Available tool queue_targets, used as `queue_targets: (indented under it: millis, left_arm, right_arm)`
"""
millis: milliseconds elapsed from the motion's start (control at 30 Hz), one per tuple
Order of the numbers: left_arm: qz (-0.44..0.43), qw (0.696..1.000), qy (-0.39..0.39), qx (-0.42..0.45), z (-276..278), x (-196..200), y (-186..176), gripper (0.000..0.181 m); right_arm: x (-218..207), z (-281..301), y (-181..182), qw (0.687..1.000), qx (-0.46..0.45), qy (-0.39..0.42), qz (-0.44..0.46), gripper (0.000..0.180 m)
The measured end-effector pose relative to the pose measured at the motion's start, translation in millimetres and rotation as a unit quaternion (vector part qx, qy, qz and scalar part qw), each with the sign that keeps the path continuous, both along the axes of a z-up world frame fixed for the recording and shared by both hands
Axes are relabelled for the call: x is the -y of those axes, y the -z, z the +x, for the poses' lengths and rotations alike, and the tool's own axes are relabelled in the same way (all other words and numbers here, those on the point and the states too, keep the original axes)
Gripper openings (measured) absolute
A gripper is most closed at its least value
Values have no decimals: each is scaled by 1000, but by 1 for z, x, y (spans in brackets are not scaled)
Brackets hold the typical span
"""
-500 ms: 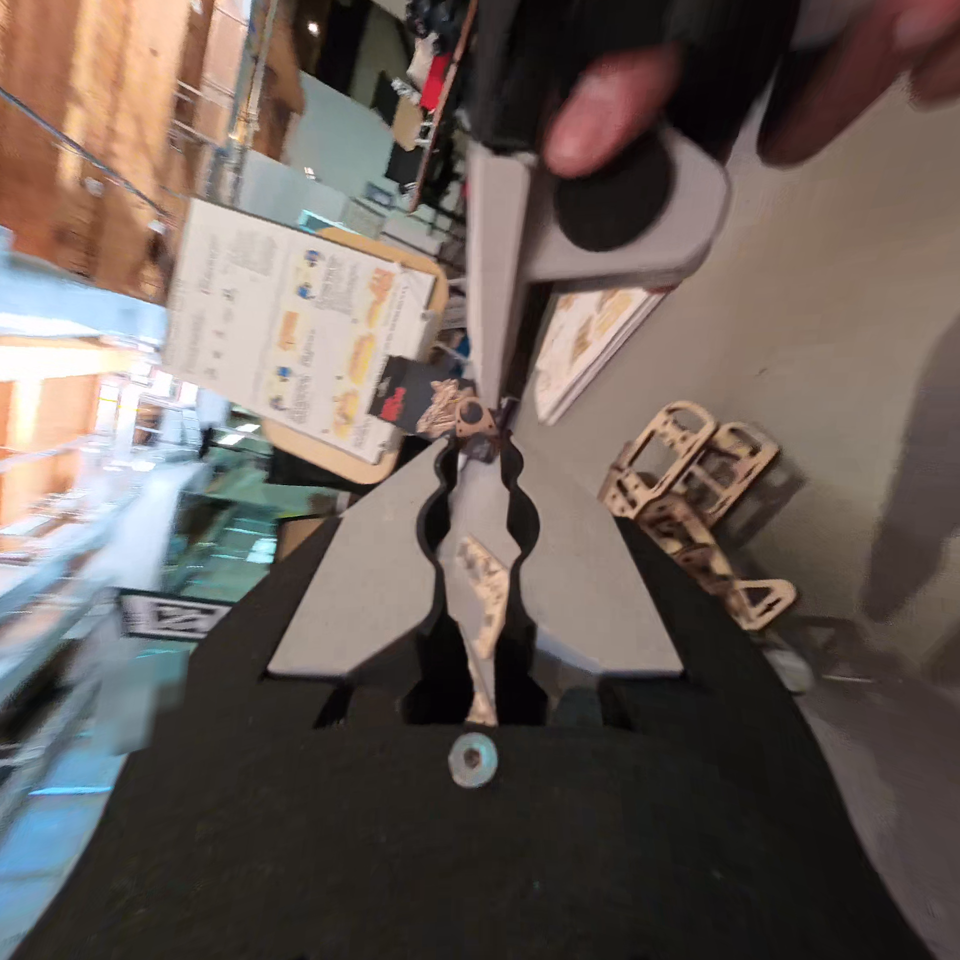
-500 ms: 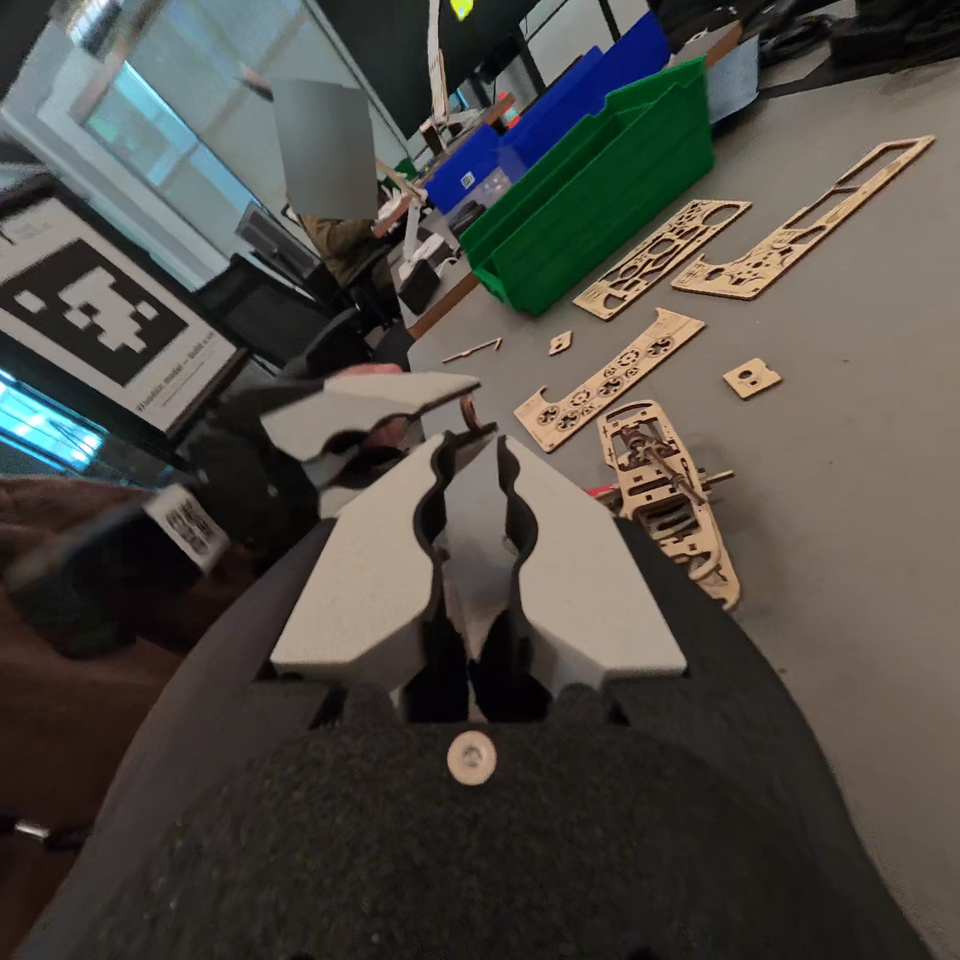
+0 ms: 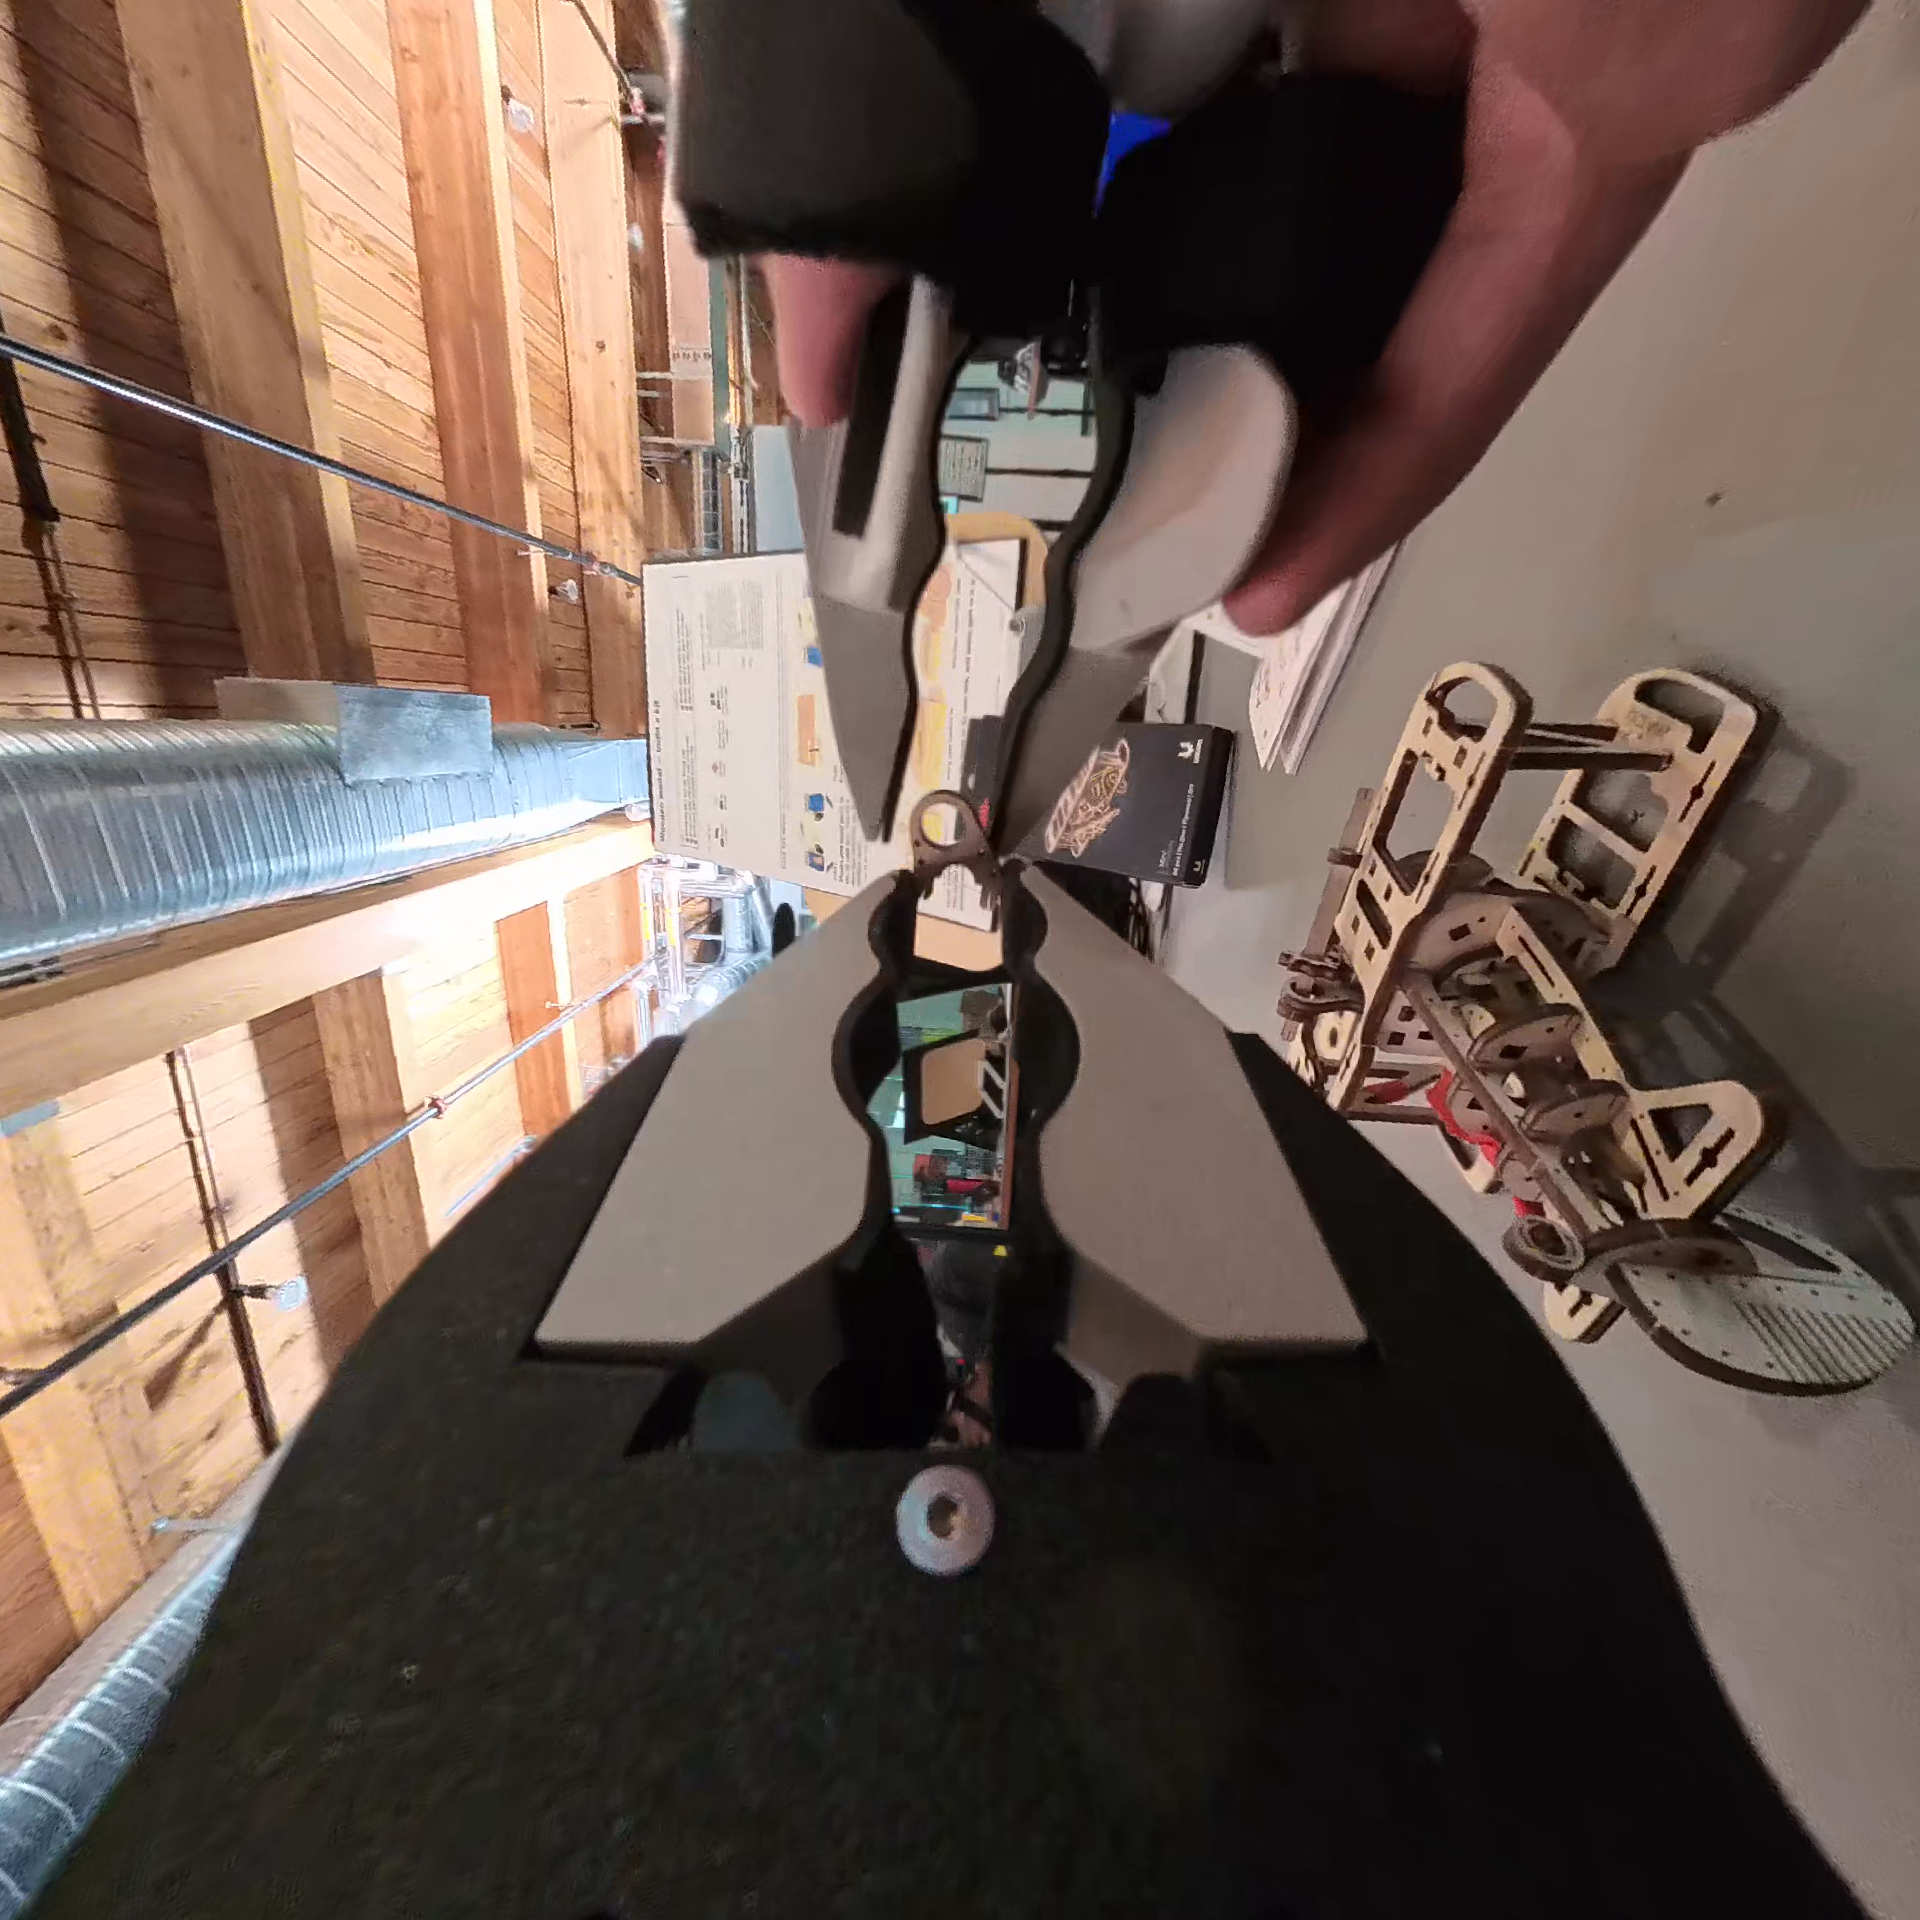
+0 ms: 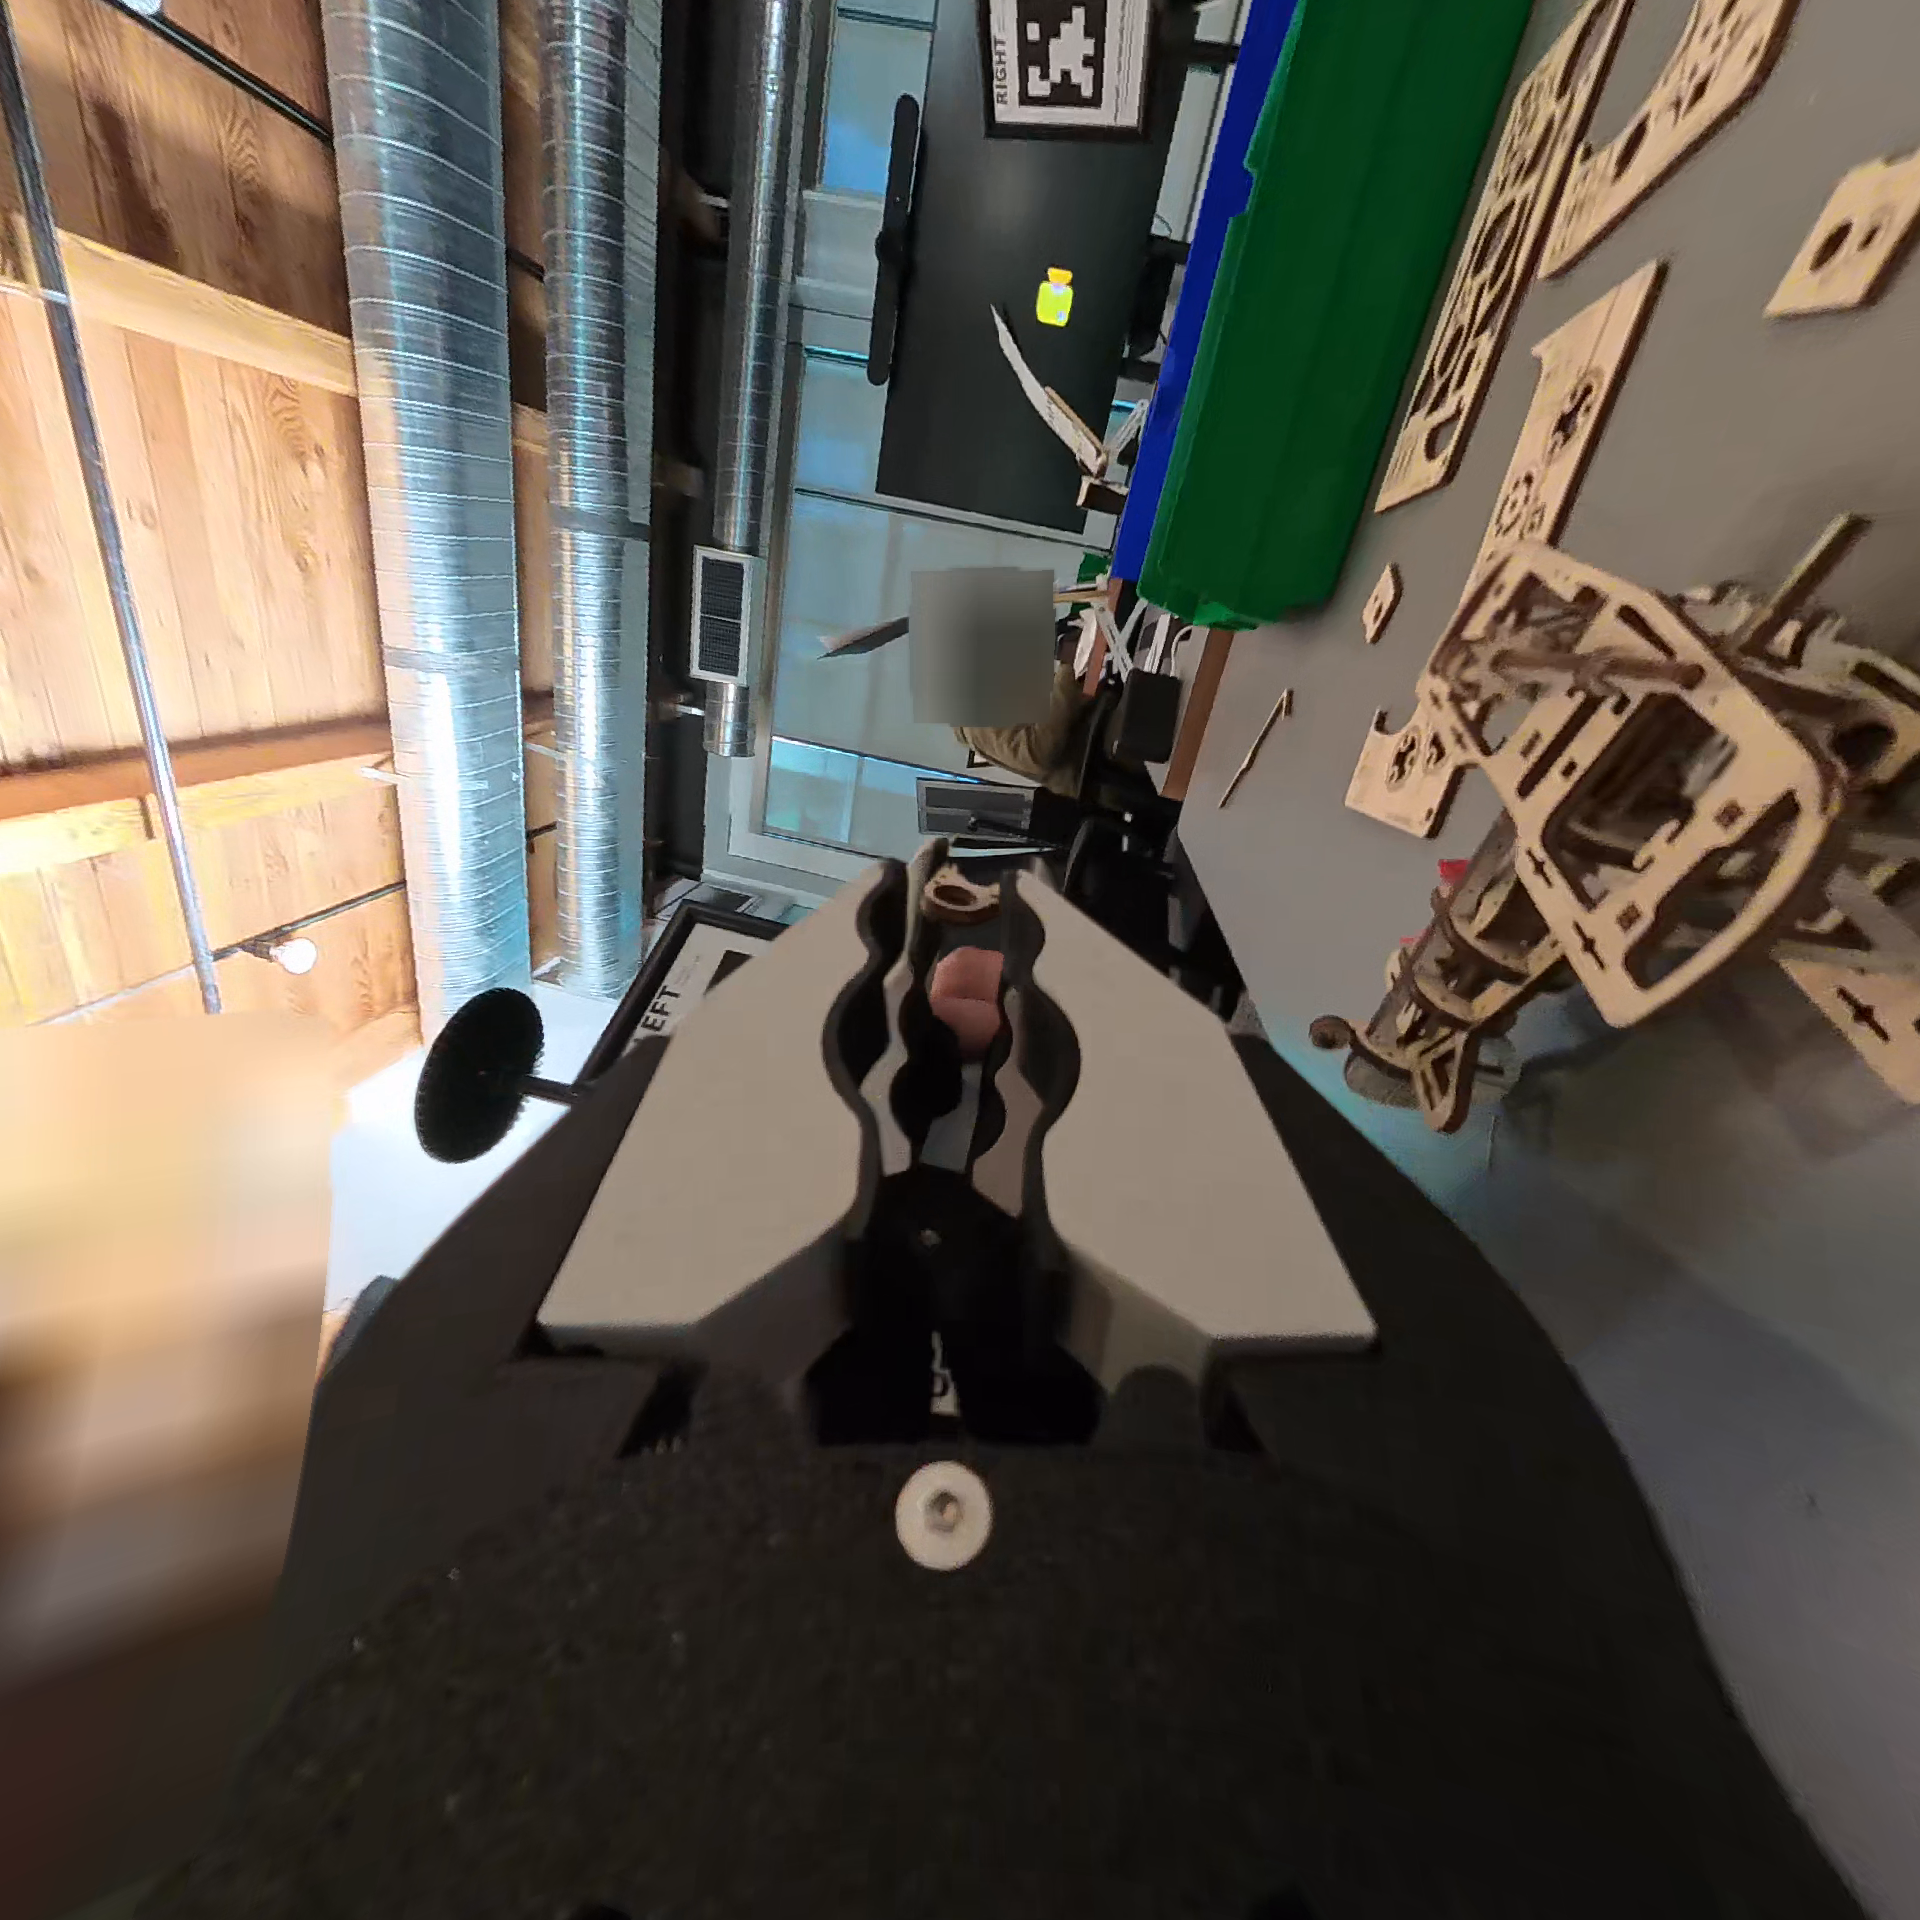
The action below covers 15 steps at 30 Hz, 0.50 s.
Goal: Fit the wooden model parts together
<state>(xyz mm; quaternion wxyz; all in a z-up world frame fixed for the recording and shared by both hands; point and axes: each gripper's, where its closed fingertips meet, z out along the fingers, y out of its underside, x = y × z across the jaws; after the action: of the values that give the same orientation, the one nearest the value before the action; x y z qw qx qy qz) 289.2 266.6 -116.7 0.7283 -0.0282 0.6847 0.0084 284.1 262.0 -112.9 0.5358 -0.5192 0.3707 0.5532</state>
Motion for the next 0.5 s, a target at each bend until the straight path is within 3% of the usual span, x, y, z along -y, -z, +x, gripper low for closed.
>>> queue_targets:
  millis: [267, 500]
  left_arm:
    - [19, 1000, -4, 2, 3, -1, 3, 13]
    - [29, 1000, -5, 0, 2, 2, 7, 13]
  right_arm:
    - [5, -2, 6, 1000, -11, -12, -9, 20]
    - [4, -2, 10, 1000, -9, -13, -13, 12]
